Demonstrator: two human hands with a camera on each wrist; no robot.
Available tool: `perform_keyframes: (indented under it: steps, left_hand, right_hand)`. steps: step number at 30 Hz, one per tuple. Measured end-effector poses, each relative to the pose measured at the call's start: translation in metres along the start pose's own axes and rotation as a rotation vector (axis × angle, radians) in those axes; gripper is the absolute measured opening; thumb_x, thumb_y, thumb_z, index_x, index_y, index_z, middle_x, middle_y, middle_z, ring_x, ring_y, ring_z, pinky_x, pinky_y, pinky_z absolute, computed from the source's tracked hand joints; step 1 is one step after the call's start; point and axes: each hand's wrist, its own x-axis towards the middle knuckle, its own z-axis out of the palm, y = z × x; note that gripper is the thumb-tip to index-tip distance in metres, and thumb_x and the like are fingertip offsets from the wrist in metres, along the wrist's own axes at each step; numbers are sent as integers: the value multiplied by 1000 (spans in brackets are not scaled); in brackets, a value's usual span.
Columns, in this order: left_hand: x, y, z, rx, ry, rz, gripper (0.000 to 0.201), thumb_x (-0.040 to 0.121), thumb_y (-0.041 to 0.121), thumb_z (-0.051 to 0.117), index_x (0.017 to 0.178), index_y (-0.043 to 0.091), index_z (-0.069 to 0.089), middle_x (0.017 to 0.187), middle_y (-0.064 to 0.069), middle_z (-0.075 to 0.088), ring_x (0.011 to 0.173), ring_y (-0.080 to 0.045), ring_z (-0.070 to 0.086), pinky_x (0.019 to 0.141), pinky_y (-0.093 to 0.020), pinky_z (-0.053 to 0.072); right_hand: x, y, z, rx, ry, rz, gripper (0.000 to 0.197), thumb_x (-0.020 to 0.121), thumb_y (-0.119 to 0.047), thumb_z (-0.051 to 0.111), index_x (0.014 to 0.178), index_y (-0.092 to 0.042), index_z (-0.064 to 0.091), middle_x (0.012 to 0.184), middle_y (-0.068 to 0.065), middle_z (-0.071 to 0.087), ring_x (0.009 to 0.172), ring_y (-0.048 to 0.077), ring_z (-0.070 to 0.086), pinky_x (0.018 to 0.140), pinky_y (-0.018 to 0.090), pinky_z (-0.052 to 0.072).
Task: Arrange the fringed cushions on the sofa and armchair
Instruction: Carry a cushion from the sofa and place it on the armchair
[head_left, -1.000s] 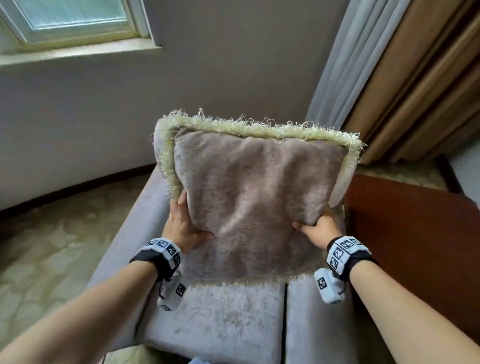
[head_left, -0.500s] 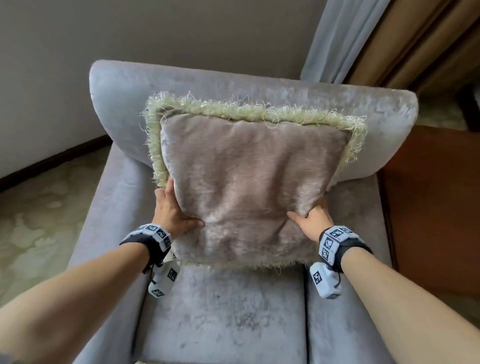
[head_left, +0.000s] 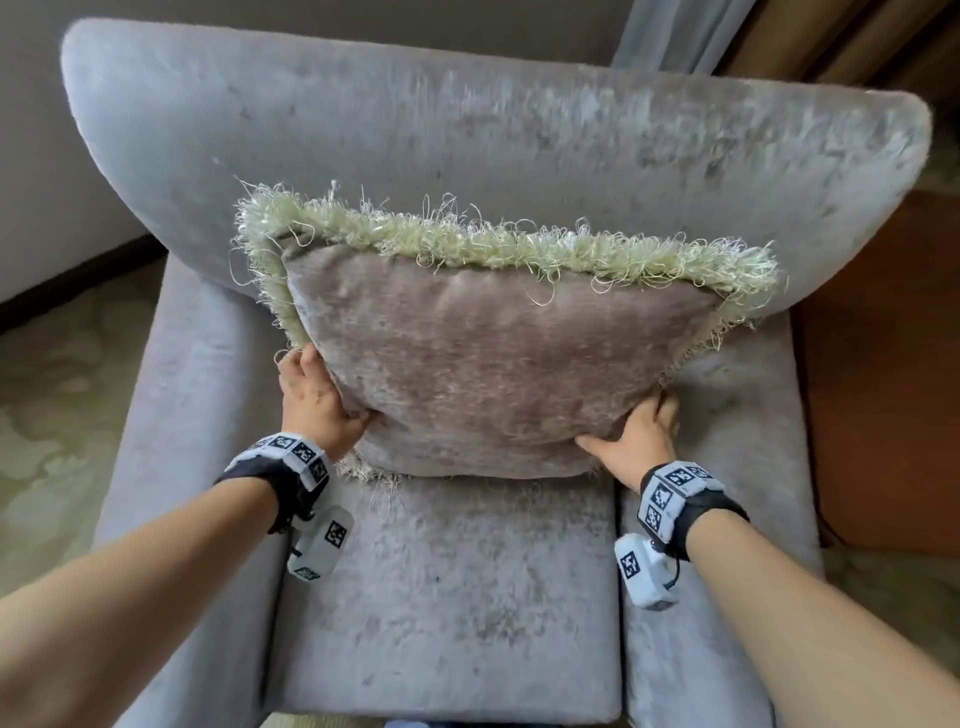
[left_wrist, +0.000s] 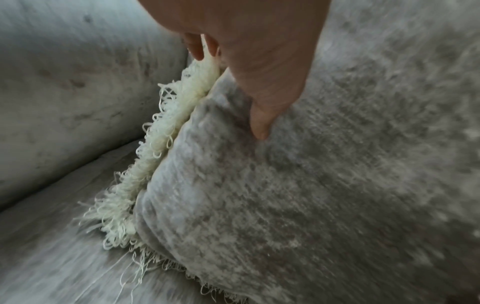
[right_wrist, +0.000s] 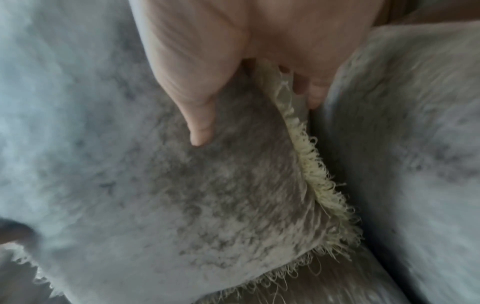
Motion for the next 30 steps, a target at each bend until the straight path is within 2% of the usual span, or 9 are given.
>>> perform_keyframes:
  steps: [5,8,11,15,18,21,24,26,30]
  left_hand:
    - [2,20,-44,-203,99,136,132,51,62,79,150,8,11,145,-23,19,142,-32,14,121,-35,15]
    - [21,45,-71,-188,8,117,144,48,42,95,152,35,-4,156,-22,-2,147,-32,-1,118,-40,7]
    - [50,62,-87,-227,-118,57,153,40,23,99,150,43,-5,160,-14,3,145,-30,11,117,-44,13]
    - [61,68,-95,-220,-158,32,142,48,8,96,152,32,3,151,-22,15,140,-38,24,115,-44,24]
    - [48,67,-101,-146,-118,82,124,60,0,87,150,29,8,144,-27,22,132,-45,30,114,-51,27]
    - [33,67,-105,-120,-49,174,114,63,-2,82,145,29,10,138,-32,27,127,-47,32,110,-55,32]
    - [27,68,-108,-105,4,206,109,66,-6,79,146,24,12,135,-35,31,123,-50,37,106,-49,34]
    - [29,64,-107,-57,15,199,110,67,-4,78,145,32,9,136,-35,29,122,-54,38,106,-58,37]
    - [32,64,-104,62,-28,63,120,66,-1,80,147,43,3,132,-25,27,118,-51,39,105,-58,40]
  right_hand:
    - [-19,-13,-51,366,180,-142,123,63,-43,90,150,-30,5,160,7,11,146,24,22,117,41,26]
    - [-18,-38,-77,437,113,-123,124,67,-40,89,153,-33,-1,162,3,18,144,19,27,112,33,25]
    - [-8,-58,-86,470,88,-74,119,70,-33,88,154,-30,4,158,3,29,140,23,37,104,28,29]
    - [-3,-68,-84,404,136,-104,63,85,-20,75,139,-14,42,133,6,58,121,28,55,92,25,38]
    - [-11,-61,-84,330,241,-241,9,90,-9,66,92,-9,57,86,2,62,84,27,59,65,21,33]
    - [-17,-47,-88,294,312,-313,28,89,-8,67,74,-12,43,63,-3,46,60,19,41,51,22,29]
    - [-23,-40,-91,278,315,-348,30,88,-8,67,73,-9,42,64,2,45,60,20,39,54,28,29]
    - [-24,-39,-89,260,289,-325,30,89,-10,67,73,-9,42,64,4,46,61,22,40,55,30,29]
    - [-29,-45,-86,135,183,-236,21,94,-24,63,100,-7,51,85,11,62,77,28,55,65,30,35]
